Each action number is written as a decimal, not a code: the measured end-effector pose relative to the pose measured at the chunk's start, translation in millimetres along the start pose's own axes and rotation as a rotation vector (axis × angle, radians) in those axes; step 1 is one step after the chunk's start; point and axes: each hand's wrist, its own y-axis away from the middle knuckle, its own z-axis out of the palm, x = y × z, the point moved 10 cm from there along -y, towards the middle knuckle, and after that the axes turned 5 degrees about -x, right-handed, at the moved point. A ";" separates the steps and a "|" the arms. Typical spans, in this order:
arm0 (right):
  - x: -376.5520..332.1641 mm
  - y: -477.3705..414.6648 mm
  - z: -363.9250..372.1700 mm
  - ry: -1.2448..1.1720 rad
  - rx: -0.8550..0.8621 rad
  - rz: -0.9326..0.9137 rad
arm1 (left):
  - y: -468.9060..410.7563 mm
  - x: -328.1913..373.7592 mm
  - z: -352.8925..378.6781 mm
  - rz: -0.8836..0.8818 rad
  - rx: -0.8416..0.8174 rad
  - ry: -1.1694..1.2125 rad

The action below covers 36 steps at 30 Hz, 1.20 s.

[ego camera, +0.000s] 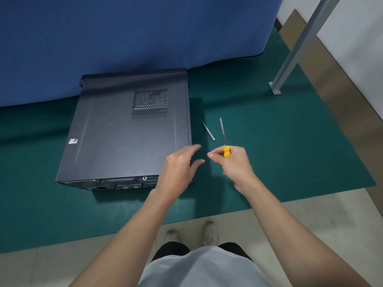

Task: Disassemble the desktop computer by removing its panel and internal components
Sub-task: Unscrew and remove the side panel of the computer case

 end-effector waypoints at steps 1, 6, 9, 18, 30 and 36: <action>0.1 -15.0 -10.5 0.089 0.055 -0.002 | -5.6 -9.8 -2.2 -0.030 0.022 -0.047; -4.6 -99.3 -41.3 0.670 0.174 0.036 | -22.1 -74.8 -9.2 -0.281 -0.001 -0.385; -6.1 -142.1 -39.2 0.910 0.168 0.037 | -20.8 -95.8 -2.6 -0.355 -0.032 -0.420; 2.3 -210.9 -28.6 1.101 0.166 0.014 | -23.3 -98.8 -0.4 -0.379 -0.046 -0.463; 13.5 -180.3 -45.9 0.730 0.163 0.133 | -23.7 -93.2 -4.7 -0.368 -0.042 -0.402; 3.8 -91.1 -21.1 0.301 0.096 0.011 | -12.4 -88.2 -21.7 -0.327 0.069 -0.162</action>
